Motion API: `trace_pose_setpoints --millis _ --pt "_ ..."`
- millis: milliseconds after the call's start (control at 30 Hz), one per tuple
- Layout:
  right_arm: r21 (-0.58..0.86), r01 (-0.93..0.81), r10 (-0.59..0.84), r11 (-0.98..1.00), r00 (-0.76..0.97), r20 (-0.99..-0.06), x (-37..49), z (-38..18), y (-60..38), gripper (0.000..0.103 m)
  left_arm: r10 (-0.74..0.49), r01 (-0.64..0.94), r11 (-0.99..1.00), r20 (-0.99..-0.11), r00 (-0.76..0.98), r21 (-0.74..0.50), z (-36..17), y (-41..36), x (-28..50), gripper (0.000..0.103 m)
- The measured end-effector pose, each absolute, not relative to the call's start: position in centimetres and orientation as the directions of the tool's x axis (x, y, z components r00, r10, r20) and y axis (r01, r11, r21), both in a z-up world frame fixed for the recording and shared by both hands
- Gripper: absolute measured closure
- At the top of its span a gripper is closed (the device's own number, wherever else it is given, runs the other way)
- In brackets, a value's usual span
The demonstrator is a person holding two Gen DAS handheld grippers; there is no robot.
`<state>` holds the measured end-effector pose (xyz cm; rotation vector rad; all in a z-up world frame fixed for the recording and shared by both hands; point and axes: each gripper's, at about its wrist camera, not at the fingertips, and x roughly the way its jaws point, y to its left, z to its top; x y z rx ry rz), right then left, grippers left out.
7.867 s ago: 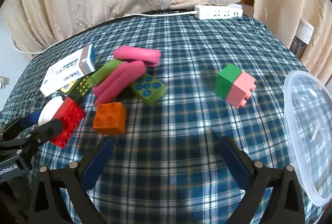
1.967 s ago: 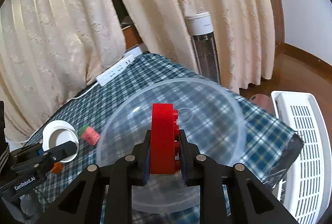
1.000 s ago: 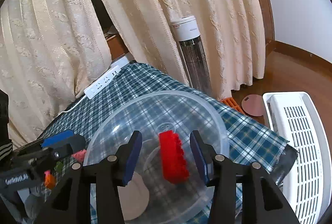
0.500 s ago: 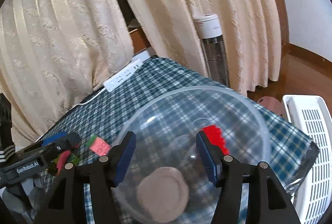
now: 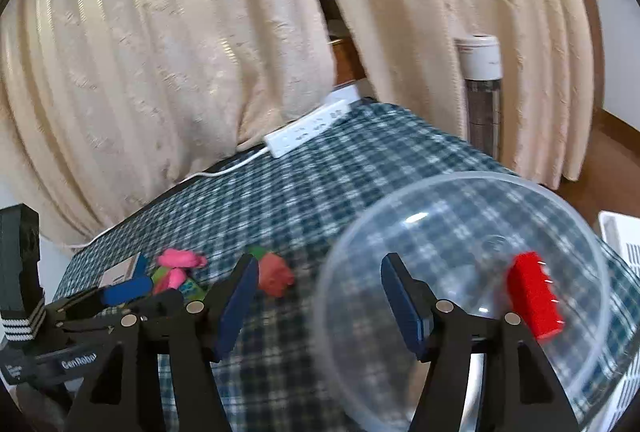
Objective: Organize objects
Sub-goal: 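Move the right tool to the green-pink block while the left tool moves to the orange brick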
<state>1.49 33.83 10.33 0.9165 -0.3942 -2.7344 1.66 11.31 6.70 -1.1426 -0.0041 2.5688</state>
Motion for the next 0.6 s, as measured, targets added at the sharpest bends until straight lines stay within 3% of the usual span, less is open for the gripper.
trace_pose_setpoints --millis 600 --pt "0.232 0.242 -0.335 -0.942 -0.721 -0.607 -2.0 9.3 26.6 0.035 0.246 -0.213 -0.966 -0.757 -0.606 -0.144 4.3 6.2 2.5 0.031"
